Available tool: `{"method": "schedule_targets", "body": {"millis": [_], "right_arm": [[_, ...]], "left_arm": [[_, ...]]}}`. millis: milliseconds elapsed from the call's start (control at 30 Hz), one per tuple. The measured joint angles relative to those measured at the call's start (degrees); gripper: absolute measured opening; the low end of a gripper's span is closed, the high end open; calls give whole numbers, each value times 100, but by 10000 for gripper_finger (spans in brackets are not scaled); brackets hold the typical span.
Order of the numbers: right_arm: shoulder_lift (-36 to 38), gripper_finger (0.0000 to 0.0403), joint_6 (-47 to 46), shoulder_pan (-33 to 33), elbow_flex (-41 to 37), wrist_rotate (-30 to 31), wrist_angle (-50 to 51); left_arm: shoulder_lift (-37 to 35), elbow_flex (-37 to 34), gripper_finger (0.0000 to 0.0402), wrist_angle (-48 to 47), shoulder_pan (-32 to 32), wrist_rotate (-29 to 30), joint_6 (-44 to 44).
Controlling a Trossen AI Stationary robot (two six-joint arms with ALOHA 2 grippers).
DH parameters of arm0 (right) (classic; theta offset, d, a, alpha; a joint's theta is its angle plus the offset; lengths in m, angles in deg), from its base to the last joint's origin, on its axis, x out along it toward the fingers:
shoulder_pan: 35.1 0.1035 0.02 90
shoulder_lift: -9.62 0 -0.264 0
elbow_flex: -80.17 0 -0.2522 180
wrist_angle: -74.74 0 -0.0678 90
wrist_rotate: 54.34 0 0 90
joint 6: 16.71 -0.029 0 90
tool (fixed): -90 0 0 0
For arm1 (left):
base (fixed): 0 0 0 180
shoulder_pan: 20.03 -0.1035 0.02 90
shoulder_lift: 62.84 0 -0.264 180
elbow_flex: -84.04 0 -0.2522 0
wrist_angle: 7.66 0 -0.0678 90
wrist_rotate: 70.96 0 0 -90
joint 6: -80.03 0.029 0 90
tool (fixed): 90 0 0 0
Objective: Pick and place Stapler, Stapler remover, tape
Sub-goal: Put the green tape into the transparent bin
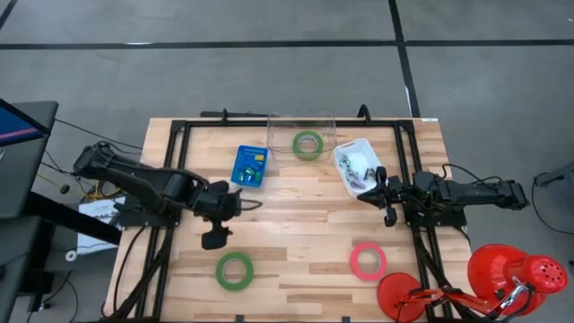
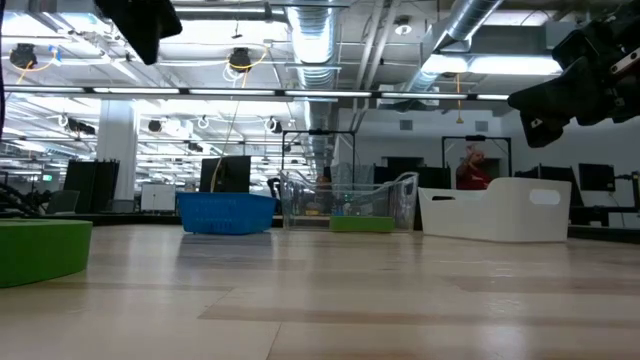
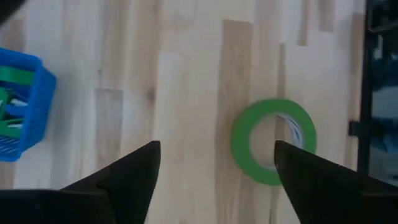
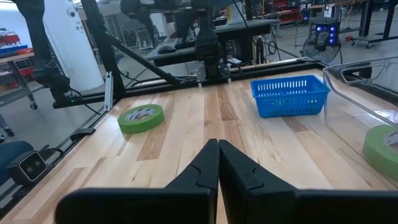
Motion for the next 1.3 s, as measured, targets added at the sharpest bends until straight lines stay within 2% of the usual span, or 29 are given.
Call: {"method": "schedule_targets", "body": {"millis": [200, 400, 733, 967, 1300], "right_arm": [[0, 0, 0, 0, 0, 0, 0], [1, 0, 0, -1, 0, 0, 0], [1, 0, 0, 0, -1, 0, 0], [2, 0, 0, 0, -2, 0, 0], [1, 0, 0, 0, 0, 0, 0]], "left_arm": [[4, 0, 321, -4, 425, 7, -278], [336, -4, 314, -12, 510, -4, -1039], [1102, -9, 308, 93, 910, -88, -1431], [1371, -9, 308, 298, 997, -90, -1629], [1397, -82, 307, 535, 995, 86, -2233]]}}
